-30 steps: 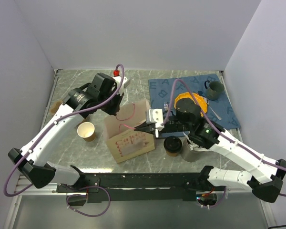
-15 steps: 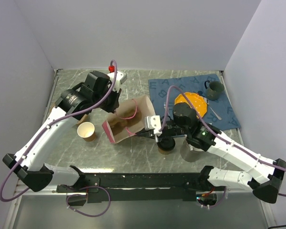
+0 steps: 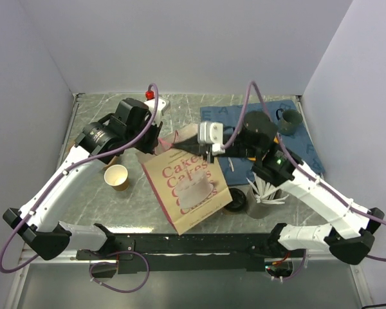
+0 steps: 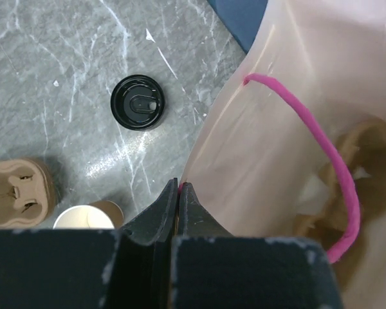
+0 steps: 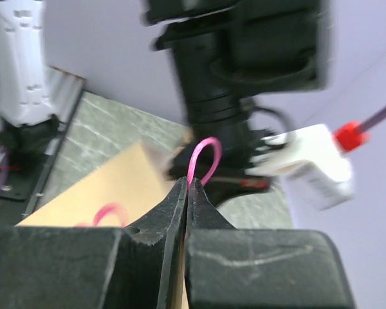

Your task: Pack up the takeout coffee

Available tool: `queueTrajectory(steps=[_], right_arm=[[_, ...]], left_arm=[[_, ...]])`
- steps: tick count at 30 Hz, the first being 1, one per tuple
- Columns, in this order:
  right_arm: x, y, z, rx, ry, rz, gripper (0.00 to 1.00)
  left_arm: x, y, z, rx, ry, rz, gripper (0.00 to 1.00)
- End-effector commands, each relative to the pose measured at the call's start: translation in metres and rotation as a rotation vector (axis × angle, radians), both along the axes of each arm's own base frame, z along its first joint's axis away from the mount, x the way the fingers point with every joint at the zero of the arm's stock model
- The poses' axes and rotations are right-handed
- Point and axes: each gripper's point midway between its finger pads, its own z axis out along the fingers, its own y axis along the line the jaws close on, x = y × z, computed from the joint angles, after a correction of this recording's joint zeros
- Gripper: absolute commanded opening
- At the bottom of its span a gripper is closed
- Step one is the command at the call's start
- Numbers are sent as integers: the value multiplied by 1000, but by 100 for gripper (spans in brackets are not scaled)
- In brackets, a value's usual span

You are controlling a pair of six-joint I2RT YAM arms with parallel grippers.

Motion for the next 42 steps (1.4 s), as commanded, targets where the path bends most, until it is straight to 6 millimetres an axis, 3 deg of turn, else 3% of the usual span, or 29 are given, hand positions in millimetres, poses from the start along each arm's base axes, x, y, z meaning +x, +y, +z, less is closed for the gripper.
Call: queueTrajectory(steps=[1, 5, 6, 8, 9, 10, 12, 16, 21, 22, 24, 25, 26, 28, 29, 30, 31, 32, 34, 37, 38, 39, 40, 41, 42], right_arm=[[-20, 1, -39, -2, 89, 67, 0], [-40, -11, -72, -90, 113, 131, 0], [-45, -14, -91, -123, 137, 143, 0], [-53, -25, -114, -169, 140, 153, 0], [-56, -28, -140, -212, 176, 152, 0], [-59, -32, -149, -222, 173, 156, 0], [-65, -40, -168, -250, 186, 154, 0], [-67, -46, -184, -299, 196, 147, 0], [-60, -43, -172, -262, 179, 114, 0], [-56, -41, -165, -246, 167, 100, 0], [-46, -36, -134, -202, 117, 72, 0], [-43, -34, -117, -184, 82, 67, 0], [-36, -30, -83, -155, 48, 49, 0], [-30, -27, -53, -122, 27, 29, 0], [-27, -21, -43, -77, 18, 26, 0], [-27, -18, -47, -55, 25, 33, 0], [-28, -15, -58, -53, 62, 39, 0], [-28, -12, -75, -61, 86, 45, 0], [-28, -10, -84, -77, 102, 49, 0], [-21, -9, -63, -79, 40, 33, 0], [-19, -11, -40, -47, 8, 18, 0], [-18, -12, -32, -27, 10, 10, 0], [-21, -16, -22, 10, 9, 6, 0], [-21, -14, -46, -9, 55, 12, 0], [-24, -13, -53, 0, 61, 29, 0]], left_arm=[[4, 7, 33, -55, -114, 42, 1], [-6, -2, 52, -160, -155, -7, 1], [-12, -2, 58, -196, -173, -20, 1], [-17, -6, 40, -222, -152, -29, 1], [-27, -7, 39, -251, -153, -61, 1], [-30, -7, 18, -237, -116, -67, 1], [-39, -10, 18, -269, -119, -110, 1], [-45, -10, 12, -283, -143, -137, 1], [-37, -8, 2, -207, -132, -140, 1], [-33, -6, 9, -201, -154, -126, 1], [-20, -3, 12, -160, -172, -97, 1], [-17, 1, 30, -151, -189, -75, 1], [-10, 7, 38, -114, -208, -45, 1], [-2, 10, 37, -70, -179, -3, 1], [-1, 8, 26, -65, -164, -10, 1], [-3, 7, 20, -80, -167, -9, 1], [-5, 6, -1, -64, -132, -14, 1], [-3, 5, 3, -87, -142, -3, 1], [2, 8, 22, -105, -188, 31, 1], [7, 10, 41, -92, -226, 30, 1], [5, 12, 41, -84, -206, 35, 1], [5, 10, 50, -108, -207, 45, 1], [1, 6, 45, -152, -171, 69, 1], [-2, 1, 36, -179, -147, 55, 1], [-8, -2, 18, -191, -118, 39, 1]])
